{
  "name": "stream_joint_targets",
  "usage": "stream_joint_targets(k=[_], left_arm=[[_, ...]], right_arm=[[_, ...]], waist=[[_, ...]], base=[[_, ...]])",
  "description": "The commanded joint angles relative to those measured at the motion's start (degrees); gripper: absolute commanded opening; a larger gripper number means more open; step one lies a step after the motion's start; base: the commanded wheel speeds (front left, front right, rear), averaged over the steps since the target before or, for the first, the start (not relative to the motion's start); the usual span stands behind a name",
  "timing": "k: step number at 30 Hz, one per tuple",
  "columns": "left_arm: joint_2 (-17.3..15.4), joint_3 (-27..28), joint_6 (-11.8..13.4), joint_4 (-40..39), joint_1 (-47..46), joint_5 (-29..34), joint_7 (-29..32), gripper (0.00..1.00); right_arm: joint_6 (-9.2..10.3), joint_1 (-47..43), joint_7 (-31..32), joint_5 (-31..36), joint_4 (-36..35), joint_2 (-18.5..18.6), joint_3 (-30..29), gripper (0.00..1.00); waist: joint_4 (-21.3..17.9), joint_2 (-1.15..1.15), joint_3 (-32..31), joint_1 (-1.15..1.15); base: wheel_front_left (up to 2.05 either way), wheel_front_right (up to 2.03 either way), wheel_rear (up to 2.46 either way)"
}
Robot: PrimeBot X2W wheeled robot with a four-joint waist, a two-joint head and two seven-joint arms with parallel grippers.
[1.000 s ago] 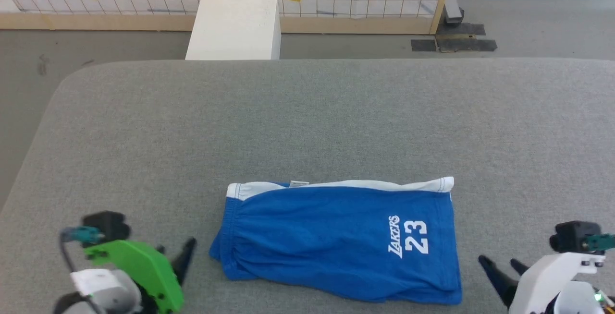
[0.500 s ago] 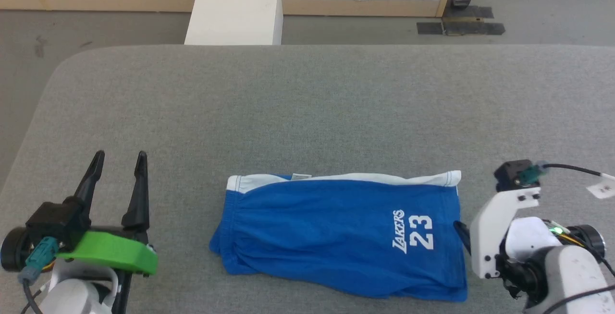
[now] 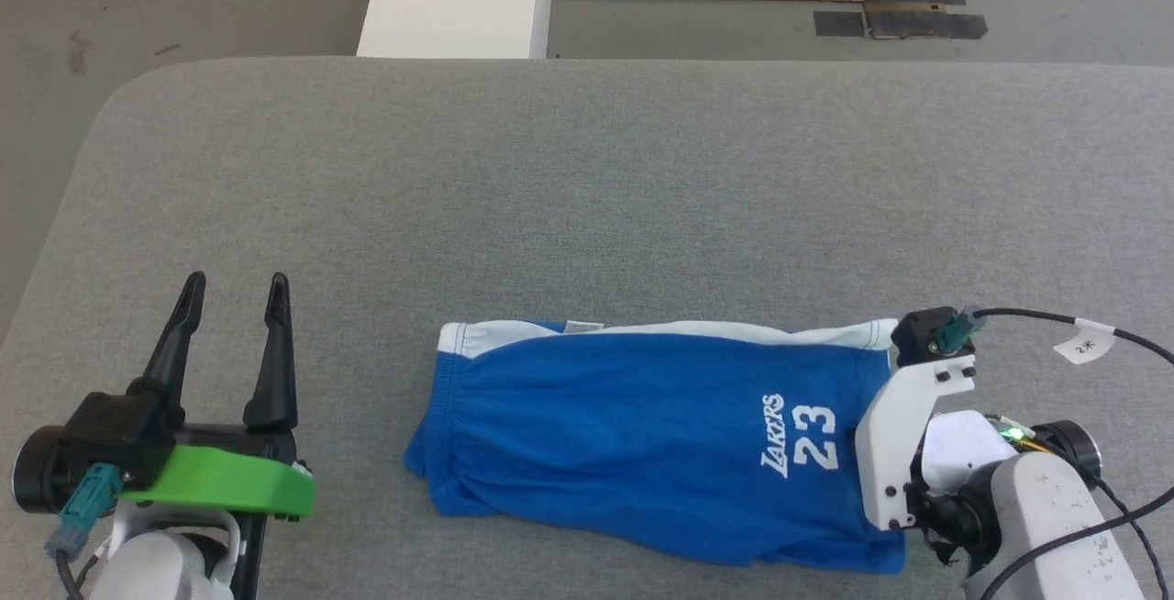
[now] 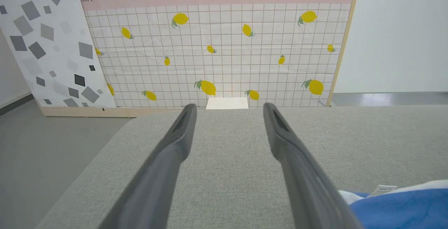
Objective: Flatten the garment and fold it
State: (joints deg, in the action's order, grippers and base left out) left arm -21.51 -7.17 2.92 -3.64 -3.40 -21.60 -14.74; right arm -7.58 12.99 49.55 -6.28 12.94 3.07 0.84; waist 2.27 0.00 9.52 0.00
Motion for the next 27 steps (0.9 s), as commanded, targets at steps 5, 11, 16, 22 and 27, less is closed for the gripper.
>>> stream_joint_targets(k=[5,11,16,22,27], left_arm=[[1.8,1.8,-2.2,1.0,0.5,2.4,-0.3,1.0],[3.2,2.8,-3.9,2.4,0.2,3.4,-0.3,1.0],[4.2,3.5,-4.7,3.4,0.5,4.2,-0.3,1.0],[5.5,3.9,-5.4,3.8,1.3,4.8,-0.3,1.0],[6.0,4.3,-5.7,3.3,2.3,5.5,-0.3,1.0]], right_arm=[[0.09,1.0,-0.3,2.5,0.3,-0.1,-5.2,0.0],[0.09,1.3,0.8,6.3,0.4,2.7,-14.0,0.0],[0.09,1.0,1.5,9.3,1.5,4.4,-19.0,0.0],[0.09,-1.3,2.3,7.7,-3.1,5.8,-15.5,0.0],[0.09,-5.1,6.8,3.1,-13.4,7.9,-6.9,0.0]], waist=[[-0.1,0.0,-0.4,0.0],[-0.2,0.0,-0.7,0.0],[-0.4,0.0,-1.6,0.0],[-0.3,0.0,-3.5,0.0],[-0.5,0.0,-4.9,0.0]], base=[[0.0,0.0,0.0],[0.0,0.0,0.0],[0.0,0.0,0.0],[0.0,0.0,0.0],[0.0,0.0,0.0]])
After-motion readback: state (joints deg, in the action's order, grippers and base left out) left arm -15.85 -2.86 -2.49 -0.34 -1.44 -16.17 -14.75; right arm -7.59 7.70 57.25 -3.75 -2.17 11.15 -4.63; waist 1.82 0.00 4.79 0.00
